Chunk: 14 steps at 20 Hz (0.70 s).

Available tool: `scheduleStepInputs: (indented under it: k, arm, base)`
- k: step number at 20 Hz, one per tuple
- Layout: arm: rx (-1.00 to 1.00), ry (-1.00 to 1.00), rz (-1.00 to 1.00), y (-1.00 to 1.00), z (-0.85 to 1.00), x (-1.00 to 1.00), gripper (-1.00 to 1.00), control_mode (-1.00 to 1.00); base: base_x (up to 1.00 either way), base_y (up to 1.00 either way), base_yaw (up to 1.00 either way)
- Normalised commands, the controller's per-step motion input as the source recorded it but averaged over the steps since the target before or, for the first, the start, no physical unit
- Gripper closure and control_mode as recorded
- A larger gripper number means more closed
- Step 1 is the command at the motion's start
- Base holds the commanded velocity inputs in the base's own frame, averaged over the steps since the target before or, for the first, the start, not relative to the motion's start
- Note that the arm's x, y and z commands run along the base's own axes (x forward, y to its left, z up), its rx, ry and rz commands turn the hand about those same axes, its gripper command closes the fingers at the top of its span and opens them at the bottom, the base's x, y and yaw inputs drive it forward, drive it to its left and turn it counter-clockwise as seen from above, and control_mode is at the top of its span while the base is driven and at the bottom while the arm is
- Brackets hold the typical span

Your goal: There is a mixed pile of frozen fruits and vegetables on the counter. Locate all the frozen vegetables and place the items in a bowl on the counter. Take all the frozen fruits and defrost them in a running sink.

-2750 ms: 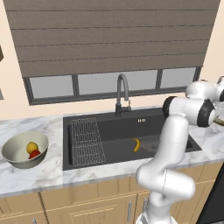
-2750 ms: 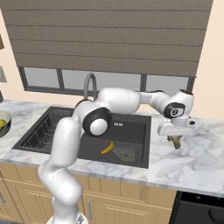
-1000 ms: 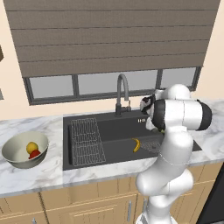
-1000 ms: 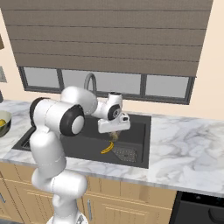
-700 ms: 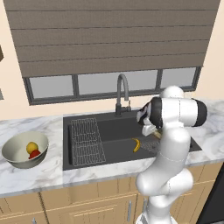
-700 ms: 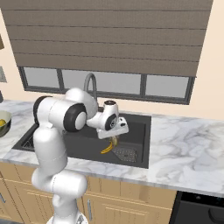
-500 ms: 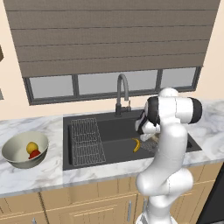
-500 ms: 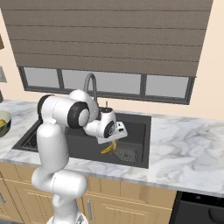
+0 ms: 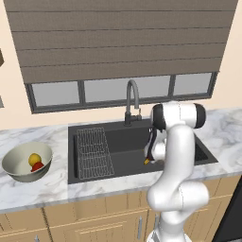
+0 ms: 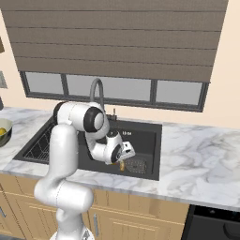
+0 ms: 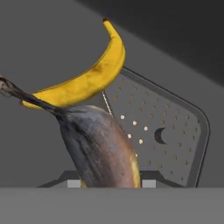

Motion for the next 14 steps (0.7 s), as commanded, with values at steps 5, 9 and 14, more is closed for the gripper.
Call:
scheduleStepInputs:
  k: [5, 9, 14]
  arm:
    - [0.01, 0.0, 0.0, -0.02, -0.24, 0.33, 1.0, -1.0]
    - [0.05, 0.04, 0.0, -0.12, -0.2, 0.61, 1.0, -1.0]
    - [0.05, 0.07, 0.0, -0.12, -0.21, 0.6, 1.0, -1.0]
  base:
    - [0.0, 0.0, 0.0]
    - [0.0, 0.0, 0.0]
    - [0.0, 0.0, 0.0]
